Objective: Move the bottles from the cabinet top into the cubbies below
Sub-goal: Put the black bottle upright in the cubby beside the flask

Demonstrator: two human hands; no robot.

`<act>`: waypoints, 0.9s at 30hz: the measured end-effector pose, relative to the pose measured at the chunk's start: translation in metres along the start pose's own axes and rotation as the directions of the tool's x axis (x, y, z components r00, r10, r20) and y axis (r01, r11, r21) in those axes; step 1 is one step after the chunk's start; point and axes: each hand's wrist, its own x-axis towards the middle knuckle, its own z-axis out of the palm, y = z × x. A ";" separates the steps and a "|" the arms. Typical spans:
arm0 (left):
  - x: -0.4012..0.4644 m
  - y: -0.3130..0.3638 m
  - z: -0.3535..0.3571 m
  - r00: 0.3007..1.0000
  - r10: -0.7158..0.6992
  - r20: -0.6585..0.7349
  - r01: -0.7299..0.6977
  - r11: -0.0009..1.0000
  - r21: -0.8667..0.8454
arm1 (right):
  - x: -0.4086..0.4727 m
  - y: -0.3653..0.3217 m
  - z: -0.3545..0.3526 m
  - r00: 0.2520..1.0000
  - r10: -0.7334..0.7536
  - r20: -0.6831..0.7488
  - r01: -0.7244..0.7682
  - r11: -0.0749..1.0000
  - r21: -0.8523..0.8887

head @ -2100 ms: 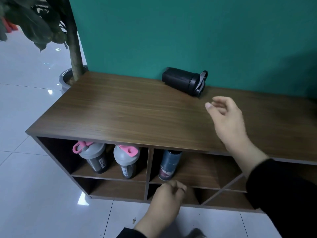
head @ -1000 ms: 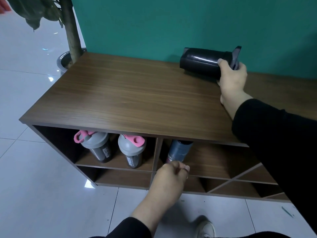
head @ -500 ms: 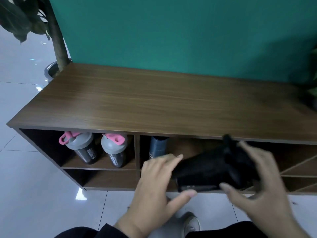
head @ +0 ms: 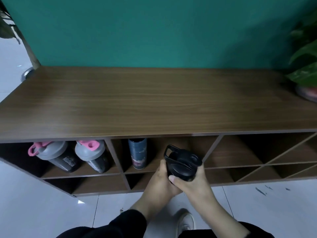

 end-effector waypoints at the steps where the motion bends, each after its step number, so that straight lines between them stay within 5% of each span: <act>1: 0.009 -0.003 0.000 1.000 -0.011 0.010 0.011 1.000 -0.023 | 0.010 0.002 0.002 1.000 0.004 -0.016 -0.004 1.000 -0.021; 10: 0.066 -0.015 0.005 0.974 -0.153 -0.167 0.172 0.980 0.102 | 0.083 0.021 0.020 0.977 -0.083 -0.197 0.064 0.993 -0.103; 27: 0.084 -0.027 0.021 0.982 -0.186 0.018 0.187 0.981 -0.051 | 0.106 0.045 0.020 0.978 0.025 -0.207 -0.033 0.999 -0.031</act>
